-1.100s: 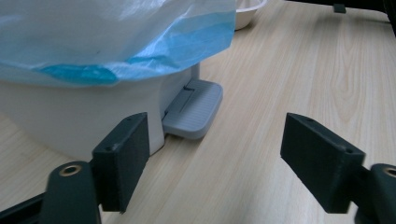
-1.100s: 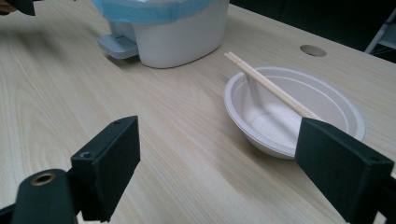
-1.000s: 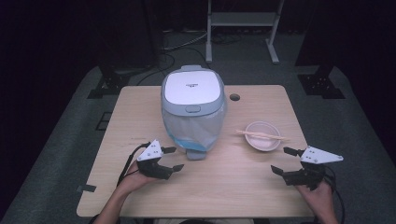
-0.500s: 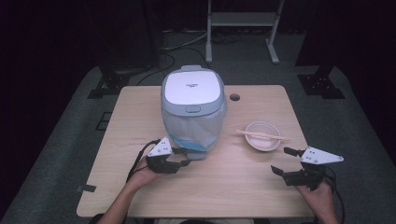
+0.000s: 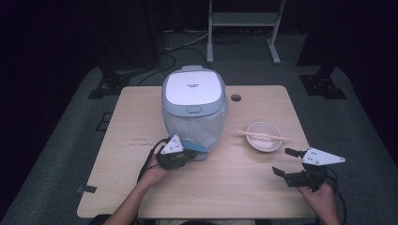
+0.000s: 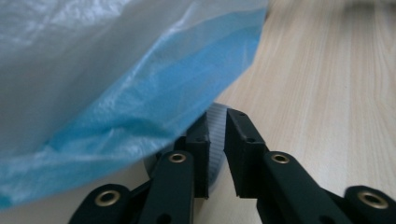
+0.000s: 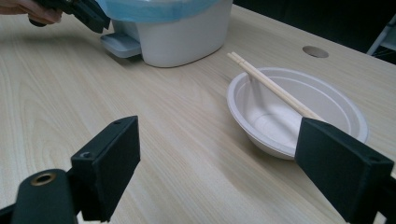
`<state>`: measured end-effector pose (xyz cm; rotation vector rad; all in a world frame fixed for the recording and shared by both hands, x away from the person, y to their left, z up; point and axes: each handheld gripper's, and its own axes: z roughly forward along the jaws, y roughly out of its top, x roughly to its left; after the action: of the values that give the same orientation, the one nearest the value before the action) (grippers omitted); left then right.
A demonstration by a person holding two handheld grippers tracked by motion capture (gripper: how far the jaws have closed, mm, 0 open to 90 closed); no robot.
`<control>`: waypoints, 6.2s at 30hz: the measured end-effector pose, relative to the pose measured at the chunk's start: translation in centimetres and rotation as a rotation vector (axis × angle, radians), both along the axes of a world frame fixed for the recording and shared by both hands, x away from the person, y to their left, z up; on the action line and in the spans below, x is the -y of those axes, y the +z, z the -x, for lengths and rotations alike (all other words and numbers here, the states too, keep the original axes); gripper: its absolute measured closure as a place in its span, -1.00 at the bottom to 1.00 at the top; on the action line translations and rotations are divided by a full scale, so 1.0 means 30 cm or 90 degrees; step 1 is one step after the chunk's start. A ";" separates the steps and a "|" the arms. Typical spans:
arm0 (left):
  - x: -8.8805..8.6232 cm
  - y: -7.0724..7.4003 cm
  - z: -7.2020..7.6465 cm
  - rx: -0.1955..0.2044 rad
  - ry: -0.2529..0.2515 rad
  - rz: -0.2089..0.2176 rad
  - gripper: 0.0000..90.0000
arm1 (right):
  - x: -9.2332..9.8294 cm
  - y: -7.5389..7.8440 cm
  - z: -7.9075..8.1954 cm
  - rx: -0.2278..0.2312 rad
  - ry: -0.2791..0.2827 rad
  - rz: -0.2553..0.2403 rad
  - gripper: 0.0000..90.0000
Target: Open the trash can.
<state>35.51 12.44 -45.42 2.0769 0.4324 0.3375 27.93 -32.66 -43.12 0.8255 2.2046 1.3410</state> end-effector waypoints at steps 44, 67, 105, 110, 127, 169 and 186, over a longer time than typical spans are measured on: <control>0.084 -0.068 -0.009 0.016 0.077 -0.007 1.00 | -0.052 0.068 -0.177 -0.053 0.098 0.103 -0.43; 0.107 -0.084 -0.016 0.009 0.077 -0.057 1.00 | -0.090 0.120 -0.340 -0.110 0.148 0.159 -0.33; 0.105 -0.084 -0.018 0.009 0.073 -0.058 1.00 | -0.096 0.046 -0.494 -0.163 0.108 0.189 -0.33; 0.105 -0.085 -0.018 0.009 0.073 -0.057 1.00 | -0.098 0.036 -0.503 -0.167 0.106 0.195 -0.33; 0.103 -0.084 -0.019 0.011 0.071 -0.062 1.00 | -0.122 -0.006 -0.524 -0.181 0.096 0.236 0.05; 0.105 -0.085 -0.018 0.011 0.072 -0.056 1.00 | -0.121 0.096 -0.490 -0.186 0.127 0.226 0.76; 0.106 -0.086 -0.017 0.009 0.073 -0.051 1.00 | -0.109 0.253 -0.467 -0.182 0.136 0.203 0.76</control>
<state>36.02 9.25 -48.01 2.1301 0.5392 0.4440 41.94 -29.39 -35.52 0.7103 2.7042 0.9647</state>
